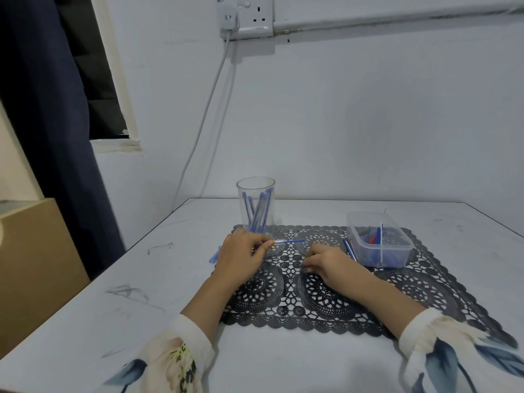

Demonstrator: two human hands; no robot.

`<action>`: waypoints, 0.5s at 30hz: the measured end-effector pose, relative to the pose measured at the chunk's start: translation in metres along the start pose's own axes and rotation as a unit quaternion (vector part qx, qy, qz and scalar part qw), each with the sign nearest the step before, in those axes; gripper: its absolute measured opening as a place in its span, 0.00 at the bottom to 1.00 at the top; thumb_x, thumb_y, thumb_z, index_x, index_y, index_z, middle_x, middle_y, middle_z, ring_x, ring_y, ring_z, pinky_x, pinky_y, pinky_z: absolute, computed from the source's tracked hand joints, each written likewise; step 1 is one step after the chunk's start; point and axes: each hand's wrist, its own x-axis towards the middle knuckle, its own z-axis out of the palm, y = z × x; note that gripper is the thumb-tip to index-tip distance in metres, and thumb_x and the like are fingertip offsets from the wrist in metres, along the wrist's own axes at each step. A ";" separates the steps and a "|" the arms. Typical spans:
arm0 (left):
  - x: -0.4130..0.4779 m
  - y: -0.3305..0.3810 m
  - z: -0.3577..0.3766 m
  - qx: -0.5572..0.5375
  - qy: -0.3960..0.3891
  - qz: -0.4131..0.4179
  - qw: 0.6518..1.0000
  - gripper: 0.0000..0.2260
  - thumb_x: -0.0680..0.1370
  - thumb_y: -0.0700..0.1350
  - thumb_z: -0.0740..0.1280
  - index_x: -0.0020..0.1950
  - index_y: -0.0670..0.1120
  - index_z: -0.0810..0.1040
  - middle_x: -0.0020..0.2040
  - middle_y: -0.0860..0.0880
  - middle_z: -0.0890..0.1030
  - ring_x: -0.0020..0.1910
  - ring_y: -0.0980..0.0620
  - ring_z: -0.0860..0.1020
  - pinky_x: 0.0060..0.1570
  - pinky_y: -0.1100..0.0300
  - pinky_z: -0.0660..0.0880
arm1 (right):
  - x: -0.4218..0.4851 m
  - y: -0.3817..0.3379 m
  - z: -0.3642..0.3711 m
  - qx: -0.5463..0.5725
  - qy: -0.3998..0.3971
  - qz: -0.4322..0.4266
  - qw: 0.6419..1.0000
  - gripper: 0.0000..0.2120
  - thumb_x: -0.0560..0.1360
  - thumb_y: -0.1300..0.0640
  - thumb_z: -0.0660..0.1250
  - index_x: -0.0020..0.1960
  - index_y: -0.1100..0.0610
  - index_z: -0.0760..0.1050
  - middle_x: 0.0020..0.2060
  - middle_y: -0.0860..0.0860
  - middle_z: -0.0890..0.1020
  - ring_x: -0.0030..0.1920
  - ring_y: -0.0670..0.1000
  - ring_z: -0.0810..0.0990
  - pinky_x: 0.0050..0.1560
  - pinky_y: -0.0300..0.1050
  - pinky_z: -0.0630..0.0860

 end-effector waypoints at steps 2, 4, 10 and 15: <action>0.001 -0.001 0.002 0.001 0.000 -0.005 1.000 0.10 0.78 0.54 0.62 0.52 0.57 0.81 0.41 0.54 0.80 0.46 0.54 0.71 0.44 0.58 0.65 | 0.000 0.000 0.001 -0.006 -0.015 -0.002 1.000 0.13 0.77 0.62 0.62 0.61 0.58 0.77 0.51 0.55 0.78 0.52 0.53 0.76 0.54 0.42 0.71; 0.001 -0.001 0.002 0.003 -0.001 -0.007 1.000 0.10 0.78 0.54 0.62 0.52 0.57 0.81 0.41 0.54 0.79 0.46 0.54 0.71 0.43 0.58 0.65 | 0.000 -0.002 0.000 -0.010 -0.026 -0.005 1.000 0.14 0.77 0.62 0.62 0.62 0.58 0.76 0.52 0.54 0.78 0.53 0.52 0.75 0.54 0.40 0.69; -0.001 0.004 -0.001 0.011 0.002 0.004 1.000 0.10 0.78 0.53 0.62 0.52 0.55 0.82 0.37 0.58 0.74 0.44 0.55 0.70 0.44 0.59 0.64 | -0.004 -0.005 -0.008 0.012 0.031 0.018 0.999 0.14 0.79 0.54 0.60 0.60 0.58 0.77 0.52 0.52 0.80 0.52 0.49 0.77 0.58 0.42 0.71; -0.001 0.004 0.001 0.003 0.001 0.014 1.000 0.09 0.78 0.53 0.63 0.50 0.55 0.82 0.37 0.56 0.76 0.43 0.55 0.70 0.46 0.57 0.65 | -0.003 0.000 -0.008 0.028 0.136 0.069 0.988 0.16 0.77 0.63 0.60 0.63 0.59 0.75 0.51 0.54 0.80 0.50 0.51 0.77 0.51 0.37 0.70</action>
